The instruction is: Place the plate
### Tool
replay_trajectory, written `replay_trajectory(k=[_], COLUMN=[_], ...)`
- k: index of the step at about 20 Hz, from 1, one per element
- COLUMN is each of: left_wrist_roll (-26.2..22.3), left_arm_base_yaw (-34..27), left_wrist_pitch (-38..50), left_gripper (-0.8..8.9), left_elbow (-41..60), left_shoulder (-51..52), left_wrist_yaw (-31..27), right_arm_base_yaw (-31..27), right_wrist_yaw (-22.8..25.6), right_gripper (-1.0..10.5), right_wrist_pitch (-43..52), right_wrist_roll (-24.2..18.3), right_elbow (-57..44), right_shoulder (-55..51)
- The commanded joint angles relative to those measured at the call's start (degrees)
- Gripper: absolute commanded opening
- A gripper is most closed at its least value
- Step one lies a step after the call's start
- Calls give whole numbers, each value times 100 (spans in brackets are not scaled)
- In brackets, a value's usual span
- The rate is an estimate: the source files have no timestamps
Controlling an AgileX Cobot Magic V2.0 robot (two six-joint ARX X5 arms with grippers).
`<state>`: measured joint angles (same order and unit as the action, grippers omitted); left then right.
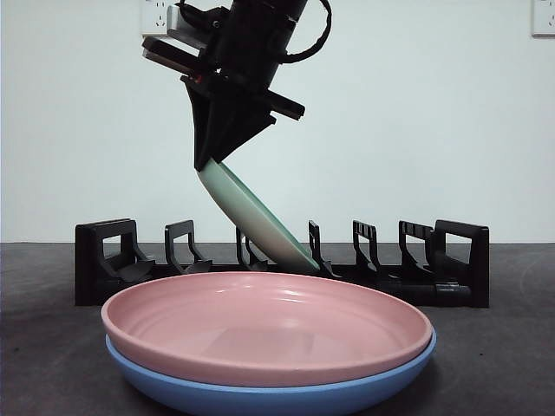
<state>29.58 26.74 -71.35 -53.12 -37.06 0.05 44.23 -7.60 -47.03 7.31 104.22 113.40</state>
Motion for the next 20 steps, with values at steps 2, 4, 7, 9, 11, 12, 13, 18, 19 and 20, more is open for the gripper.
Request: replay_trajectory(k=[2, 4, 7, 9, 11, 12, 13, 18, 19, 20], left_wrist_roll=[-87, -151, -195, -219, -256, -264, -313, -409, -411, -409], left_arm_base_yaw=[15, 15, 15, 15, 15, 15, 15, 15, 15, 15], left_wrist_pitch=[46, 52, 70, 68, 68, 68, 68, 70, 70, 68], left_gripper=[375, 375, 375, 375, 375, 375, 375, 375, 375, 375], left_elbow=[-105, -105, -105, -105, -105, -105, -105, -105, -105, -105], left_shoulder=[-33, -33, -33, -33, -33, -33, -33, -33, -33, -33], left_wrist_yaw=[-35, -37, -55, -127, -146, -146, -146, -146, -146, -146], right_arm_base_yaw=[63, 63, 63, 66, 72, 92, 101, 315, 385, 435], right_wrist_yaw=[-42, -168, -208, -210, -214, -256, -321, -352, -352, -352], right_gripper=[15, 15, 15, 15, 15, 15, 15, 15, 15, 15], right_wrist_pitch=[24, 7, 2, 0, -2, 0, 2, 33, 31, 11], right_wrist_roll=[-35, -31, -26, -28, -31, -44, -50, -210, -232, -282], right_elbow=[166, 166, 166, 166, 166, 166, 166, 166, 166, 166], right_shoulder=[63, -70, -389, -662, -946, -1069, -1231, -1950, -2105, -2225])
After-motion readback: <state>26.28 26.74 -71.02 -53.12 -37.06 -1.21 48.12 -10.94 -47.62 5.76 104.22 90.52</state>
